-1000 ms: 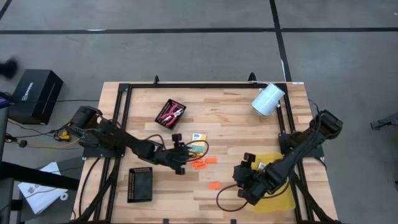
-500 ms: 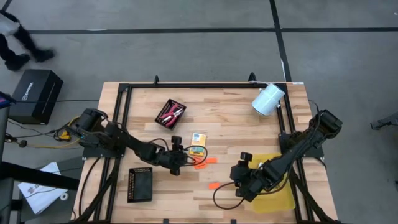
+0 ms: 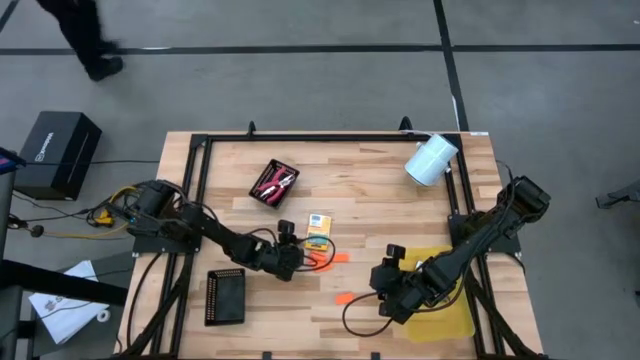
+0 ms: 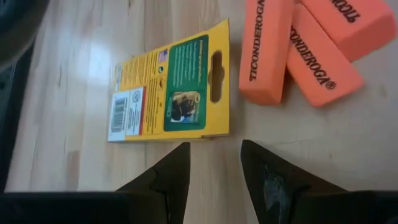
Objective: Pick & Place School Supplies
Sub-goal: Put the yellow crayon box into the yellow basket
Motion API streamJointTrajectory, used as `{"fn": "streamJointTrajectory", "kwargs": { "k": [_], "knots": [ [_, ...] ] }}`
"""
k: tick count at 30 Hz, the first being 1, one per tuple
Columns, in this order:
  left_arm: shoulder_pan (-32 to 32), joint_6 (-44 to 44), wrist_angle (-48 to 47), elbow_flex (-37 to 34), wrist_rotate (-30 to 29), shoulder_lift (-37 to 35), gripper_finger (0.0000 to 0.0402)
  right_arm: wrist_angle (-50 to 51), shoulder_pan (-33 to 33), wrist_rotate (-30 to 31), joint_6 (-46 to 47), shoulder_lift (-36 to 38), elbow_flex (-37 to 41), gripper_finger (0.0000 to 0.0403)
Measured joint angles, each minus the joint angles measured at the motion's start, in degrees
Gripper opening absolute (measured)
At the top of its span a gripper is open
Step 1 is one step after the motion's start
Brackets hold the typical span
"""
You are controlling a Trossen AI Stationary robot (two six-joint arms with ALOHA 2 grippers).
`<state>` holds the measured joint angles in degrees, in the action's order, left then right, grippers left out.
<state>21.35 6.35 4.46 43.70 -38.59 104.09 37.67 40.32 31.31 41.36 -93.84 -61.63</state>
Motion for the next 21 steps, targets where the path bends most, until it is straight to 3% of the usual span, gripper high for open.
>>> {"fn": "streamJointTrajectory", "kwargs": {
  "k": [21],
  "knots": [
    [-2.86, 4.49, 3.41, 0.48, 1.46, 0.07, 0.014, -0.52, 0.04, 0.0, 0.02, 0.0, 0.0, 0.0182]
  ]
}}
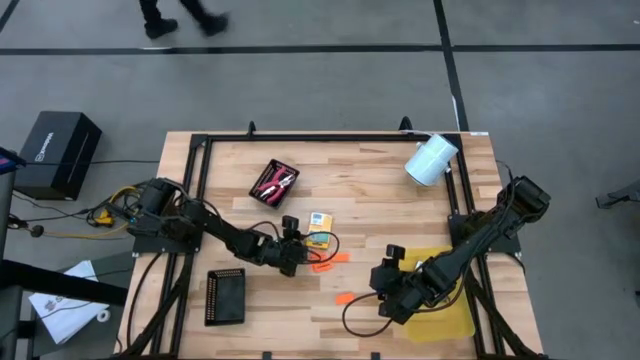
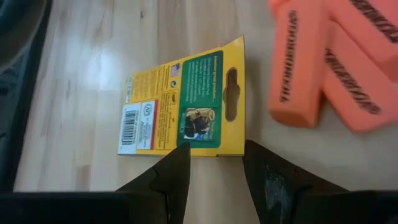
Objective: Pick & Place School Supplies
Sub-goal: Put the yellow crayon box into the yellow basket
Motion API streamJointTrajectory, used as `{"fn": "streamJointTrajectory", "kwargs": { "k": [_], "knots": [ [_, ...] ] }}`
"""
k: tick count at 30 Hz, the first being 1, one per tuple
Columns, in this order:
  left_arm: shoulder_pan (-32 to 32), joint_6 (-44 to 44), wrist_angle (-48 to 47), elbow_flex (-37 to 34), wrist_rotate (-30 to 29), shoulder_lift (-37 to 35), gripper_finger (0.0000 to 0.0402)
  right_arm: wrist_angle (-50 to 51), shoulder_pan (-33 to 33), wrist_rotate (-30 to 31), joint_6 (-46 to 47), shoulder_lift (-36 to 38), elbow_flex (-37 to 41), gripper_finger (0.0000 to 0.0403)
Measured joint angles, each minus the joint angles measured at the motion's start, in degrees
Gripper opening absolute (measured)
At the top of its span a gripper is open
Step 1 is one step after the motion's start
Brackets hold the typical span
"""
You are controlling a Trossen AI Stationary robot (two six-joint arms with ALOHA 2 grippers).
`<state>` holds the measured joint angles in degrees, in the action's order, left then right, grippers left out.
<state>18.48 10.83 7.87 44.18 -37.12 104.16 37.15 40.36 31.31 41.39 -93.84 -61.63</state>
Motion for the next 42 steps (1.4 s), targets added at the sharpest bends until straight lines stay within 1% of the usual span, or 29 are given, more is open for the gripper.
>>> {"fn": "streamJointTrajectory", "kwargs": {
  "k": [1, 4, 12, 16, 19, 24, 29, 31, 32, 34, 35, 36, 42],
  "knots": [
    [-0.3, 0.74, 0.56, 0.02, 0.14, 0.0, 0.014, 0.02, 0.0, 0.0, 0.0, 0.0, 0.0, 0.0181],
    [-1.46, 1.12, 2.2, 0.07, 3.09, 0.0, 0.014, 0.02, 0.0, 0.0, 0.02, 0.0, 0.0, 0.0181],
    [-2.3, 2.45, 2.63, 0.07, 3.55, 0.0, 0.014, -0.13, 0.0, 0.0, 0.02, 0.0, 0.0, 0.0182],
    [-2.3, 2.47, 3.25, 0.07, 4.86, 0.18, 0.0136, -0.53, 0.0, 0.0, 0.02, 0.0, 0.0, 0.0179],
    [-2.3, 2.64, 5.07, 0.11, 5.56, 2.23, 0.0125, -0.68, 0.0, 0.0, 0.04, 0.0, 0.0, 0.0178],
    [-2.38, 1.6, 12.24, 0.92, 6.65, 8.39, 0.0106, -2.12, 0.08, -0.17, 0.17, 0.0, -0.02, 0.0178],
    [-4.24, 0.8, 13.03, 2.4, 6.61, 10.13, 0.0101, -2.35, 0.11, -0.74, 0.15, 0.0, -0.02, 0.0175],
    [-5.52, 0.25, 13.03, 2.38, 5.96, 10.05, 0.0089, -2.41, 0.11, -1.13, 0.15, 0.0, -0.02, 0.0175],
    [-6.48, 0.04, 12.85, 2.36, 5.62, 9.98, 0.0076, -2.45, 0.11, -1.33, 0.15, 0.0, -0.02, 0.0175],
    [-8.13, -0.5, 12.39, 2.25, 5.32, 9.79, 0.0035, -2.49, 0.11, -1.33, 0.17, 0.0, -0.02, 0.0176],
    [-8.74, -0.59, 12.38, 2.24, 6.42, 9.81, 0.0019, -2.5, 0.11, -1.35, 0.16, 0.0, -0.02, 0.0176],
    [-9.17, -0.68, 12.4, 2.21, 7.02, 9.81, 0.0012, -2.5, 0.12, -1.38, 0.17, 0.0, -0.02, 0.0176],
    [-8.9, 1.02, 11.94, 2.34, 7.08, 8.54, 0.0002, -2.61, 0.07, -1.38, 0.07, 0.0, -0.02, 0.017]
  ]
}}
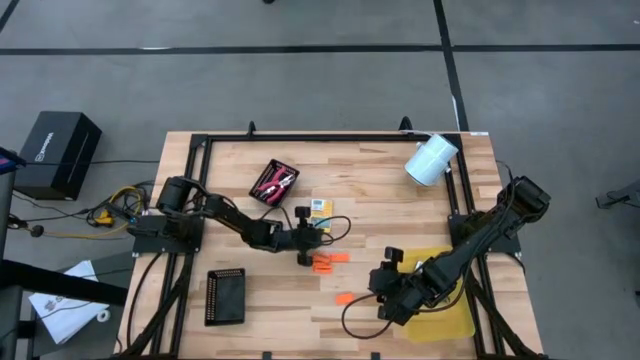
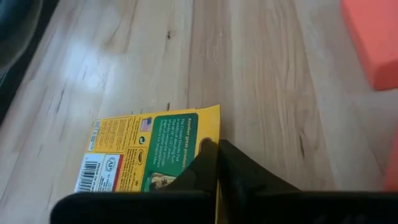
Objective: Pick & Place School Supplies
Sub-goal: Put the yellow crayon box into the yellow basket
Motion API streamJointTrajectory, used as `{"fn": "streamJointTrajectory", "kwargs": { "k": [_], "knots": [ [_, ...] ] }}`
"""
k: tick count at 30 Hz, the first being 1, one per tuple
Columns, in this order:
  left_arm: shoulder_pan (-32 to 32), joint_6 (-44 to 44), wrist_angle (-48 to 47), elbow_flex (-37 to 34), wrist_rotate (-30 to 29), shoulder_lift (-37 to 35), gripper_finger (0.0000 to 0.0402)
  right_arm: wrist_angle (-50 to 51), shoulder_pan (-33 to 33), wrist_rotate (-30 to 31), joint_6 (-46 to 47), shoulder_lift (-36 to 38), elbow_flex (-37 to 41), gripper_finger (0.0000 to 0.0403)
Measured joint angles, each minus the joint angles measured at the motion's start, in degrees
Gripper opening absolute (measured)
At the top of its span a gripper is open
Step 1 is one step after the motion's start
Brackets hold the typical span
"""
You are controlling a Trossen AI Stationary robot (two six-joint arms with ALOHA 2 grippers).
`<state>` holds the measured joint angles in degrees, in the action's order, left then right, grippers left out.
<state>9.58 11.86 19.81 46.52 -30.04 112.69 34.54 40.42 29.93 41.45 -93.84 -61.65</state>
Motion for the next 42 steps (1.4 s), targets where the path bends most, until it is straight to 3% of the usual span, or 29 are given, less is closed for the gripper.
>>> {"fn": "streamJointTrajectory", "kwargs": {
  "k": [8, 15, 25, 42],
  "knots": [
    [3.47, 2.86, -0.62, 1.42, 1.46, -7.48, 0.0, -0.86, 0.0, 0.98, -1.13, 0.26, 0.0, 0.0164],
    [6.23, 6.11, -0.15, 4.55, 1.47, -12.24, 0.0, -0.68, 0.83, 7.57, -1.42, 2.46, -0.11, 0.0164],
    [6.12, 9.0, -0.19, 10.0, 2.75, -12.21, 0.0, 2.53, 5.23, 17.02, -0.96, 10.48, -0.11, 0.0168],
    [8.11, 13.42, 0.48, 18.39, 6.55, -12.25, 0.0, 6.76, 3.54, 16.46, 0.56, 12.11, 0.02, 0.0196]
  ]
}}
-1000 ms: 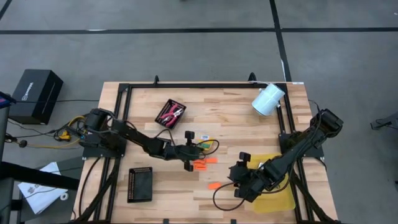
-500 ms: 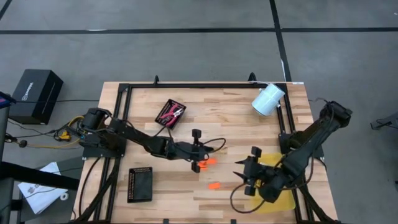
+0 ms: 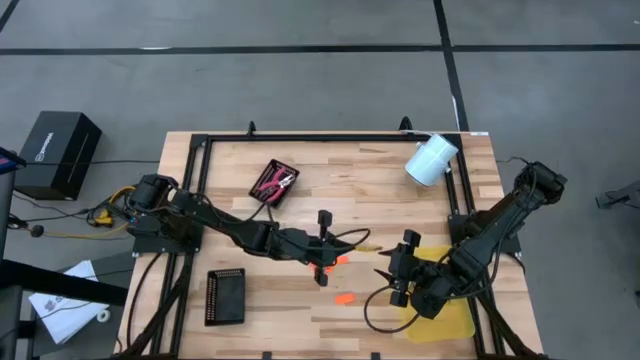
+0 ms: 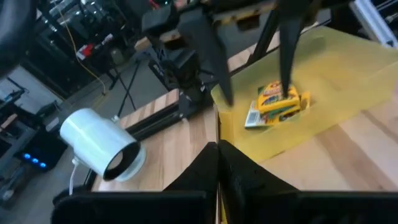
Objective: Pick & Place School Supplies
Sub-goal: Put the yellow crayon box into the yellow basket
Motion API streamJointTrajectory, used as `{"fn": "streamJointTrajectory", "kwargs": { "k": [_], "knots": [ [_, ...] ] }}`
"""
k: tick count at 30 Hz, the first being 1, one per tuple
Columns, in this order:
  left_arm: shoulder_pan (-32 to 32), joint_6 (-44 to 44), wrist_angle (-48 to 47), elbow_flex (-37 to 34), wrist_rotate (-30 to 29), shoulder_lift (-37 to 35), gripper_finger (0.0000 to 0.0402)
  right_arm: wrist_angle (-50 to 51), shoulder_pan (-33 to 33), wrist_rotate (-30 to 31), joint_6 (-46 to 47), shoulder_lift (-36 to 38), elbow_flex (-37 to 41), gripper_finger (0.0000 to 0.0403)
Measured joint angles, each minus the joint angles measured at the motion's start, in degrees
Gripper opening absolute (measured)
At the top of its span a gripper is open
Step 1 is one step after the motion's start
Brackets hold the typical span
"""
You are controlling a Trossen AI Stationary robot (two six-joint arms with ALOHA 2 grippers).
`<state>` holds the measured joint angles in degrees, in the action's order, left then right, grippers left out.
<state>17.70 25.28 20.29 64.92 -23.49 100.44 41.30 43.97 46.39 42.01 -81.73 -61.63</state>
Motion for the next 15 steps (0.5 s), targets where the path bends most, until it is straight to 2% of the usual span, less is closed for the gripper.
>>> {"fn": "streamJointTrajectory", "kwargs": {
  "k": [15],
  "knots": [
    [1.11, -0.2, 0.69, 0.25, 1.47, 0.0, 0.0, -0.25, -2.19, -0.43, -2.14, 0.0, 0.0, 0.0197]
  ]
}}
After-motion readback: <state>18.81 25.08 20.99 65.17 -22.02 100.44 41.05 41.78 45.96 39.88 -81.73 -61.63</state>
